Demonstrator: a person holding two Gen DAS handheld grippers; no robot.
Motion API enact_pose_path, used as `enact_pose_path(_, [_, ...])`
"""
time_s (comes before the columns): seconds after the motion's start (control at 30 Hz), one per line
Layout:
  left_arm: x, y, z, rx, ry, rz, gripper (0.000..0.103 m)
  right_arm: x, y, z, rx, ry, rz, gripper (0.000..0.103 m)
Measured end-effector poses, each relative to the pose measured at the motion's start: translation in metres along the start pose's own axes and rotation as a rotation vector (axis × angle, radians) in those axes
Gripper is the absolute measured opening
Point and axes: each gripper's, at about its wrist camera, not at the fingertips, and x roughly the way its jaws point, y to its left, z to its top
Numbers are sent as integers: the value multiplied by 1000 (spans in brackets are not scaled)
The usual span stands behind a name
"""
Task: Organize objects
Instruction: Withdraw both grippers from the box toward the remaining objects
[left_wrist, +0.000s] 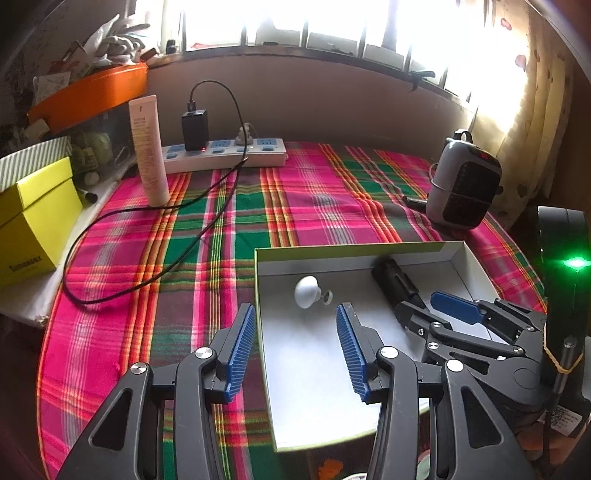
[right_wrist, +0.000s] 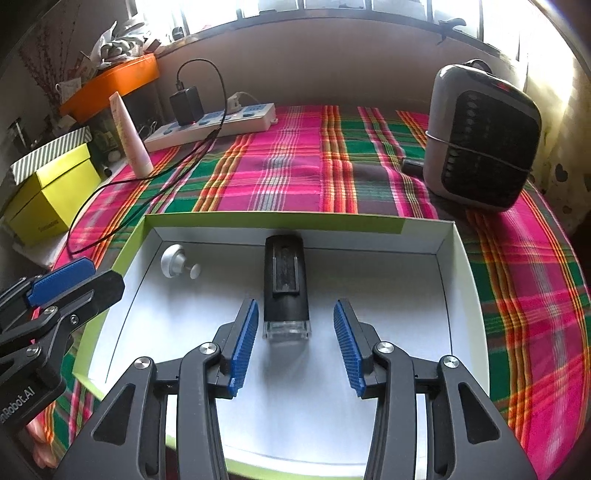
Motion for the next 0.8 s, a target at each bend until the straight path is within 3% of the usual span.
enact_pose_path(0.8, [-46,-13,-41,-8,-46,8,45,-57,3,-39,-37,-95,-19,44])
